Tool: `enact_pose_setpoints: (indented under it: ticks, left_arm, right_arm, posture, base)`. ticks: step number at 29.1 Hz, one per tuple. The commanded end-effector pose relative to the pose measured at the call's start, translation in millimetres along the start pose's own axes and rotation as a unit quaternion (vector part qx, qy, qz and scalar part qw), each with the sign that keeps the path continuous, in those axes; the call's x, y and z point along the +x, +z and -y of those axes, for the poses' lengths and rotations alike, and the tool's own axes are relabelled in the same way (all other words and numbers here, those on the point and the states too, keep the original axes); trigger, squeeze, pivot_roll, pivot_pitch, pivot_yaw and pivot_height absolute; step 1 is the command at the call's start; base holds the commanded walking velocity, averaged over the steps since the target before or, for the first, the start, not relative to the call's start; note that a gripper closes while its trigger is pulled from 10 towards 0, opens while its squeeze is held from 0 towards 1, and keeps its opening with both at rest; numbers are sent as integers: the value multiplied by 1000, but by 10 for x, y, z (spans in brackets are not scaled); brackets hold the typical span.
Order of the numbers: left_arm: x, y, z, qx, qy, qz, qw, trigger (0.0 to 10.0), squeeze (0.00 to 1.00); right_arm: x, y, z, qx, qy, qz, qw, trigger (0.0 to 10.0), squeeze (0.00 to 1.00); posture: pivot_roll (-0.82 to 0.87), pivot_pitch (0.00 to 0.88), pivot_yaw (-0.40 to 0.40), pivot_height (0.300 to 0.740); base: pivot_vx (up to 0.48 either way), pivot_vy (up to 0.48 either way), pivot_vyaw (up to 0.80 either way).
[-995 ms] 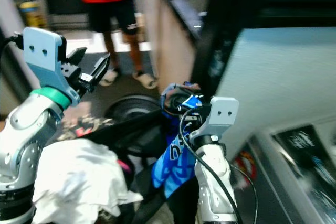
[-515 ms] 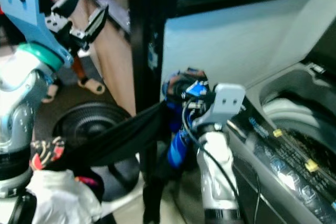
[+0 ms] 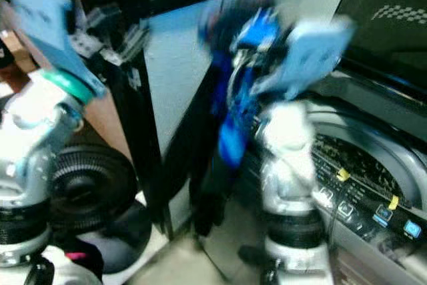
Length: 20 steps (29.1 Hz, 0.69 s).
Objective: Clothes washing
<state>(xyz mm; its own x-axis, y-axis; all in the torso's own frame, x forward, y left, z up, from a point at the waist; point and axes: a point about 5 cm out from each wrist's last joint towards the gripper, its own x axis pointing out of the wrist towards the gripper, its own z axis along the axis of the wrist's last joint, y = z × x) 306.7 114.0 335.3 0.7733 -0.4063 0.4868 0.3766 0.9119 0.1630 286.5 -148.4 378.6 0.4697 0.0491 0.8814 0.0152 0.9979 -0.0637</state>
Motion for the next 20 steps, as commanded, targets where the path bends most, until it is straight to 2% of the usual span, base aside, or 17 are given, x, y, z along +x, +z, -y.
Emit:
enact_pose_setpoints:
  ticks: [1, 3, 4, 8, 13, 15, 20]
  left_arm:
    - [-16, -7, -28, 5, 9, 0, 1000, 10000, 0]
    - [-16, -7, -28, 5, 9, 0, 1000, 10000, 0]
    - [-48, -60, -41, 2, 14, -10, 1000, 10000, 0]
    - [-64, -83, -42, 0, 16, -15, 1000, 10000, 0]
    - [-150, -203, 16, -8, 20, -37, 999, 10000, 0]
    - [-162, -230, 27, -11, 24, -41, 999, 10000, 0]
    - [-165, -245, 26, -13, 27, -43, 999, 10000, 0]
  right_arm:
    - [27, 0, 43, -45, 4, 6, 999, 10000, 0]
    - [27, 0, 43, -45, 4, 6, 999, 10000, 0]
    - [17, -51, 52, -69, 12, -6, 998, 10000, 0]
    - [9, -66, 48, -68, 13, -10, 998, 10000, 0]
    - [-61, -145, -20, -34, 11, -41, 999, 10000, 0]
    - [-150, -259, -51, -16, 15, -74, 997, 10000, 0]
    - [-219, -332, -66, -11, 18, -93, 995, 10000, 0]
  posture:
    - [152, 0, 46, 740]
    - [152, 0, 46, 740]
    - [157, 0, 39, 740]
    - [157, 0, 39, 740]
    - [150, 0, 39, 740]
    - [147, 0, 35, 740]
    - [145, 0, 35, 740]
  base:
    - [0, 0, -800]
    - [0, 0, -800]
    - [0, 0, -800]
    - [0, 0, -800]
    - [0, 0, -800]
    - [0, 0, -800]
    - [0, 0, -800]
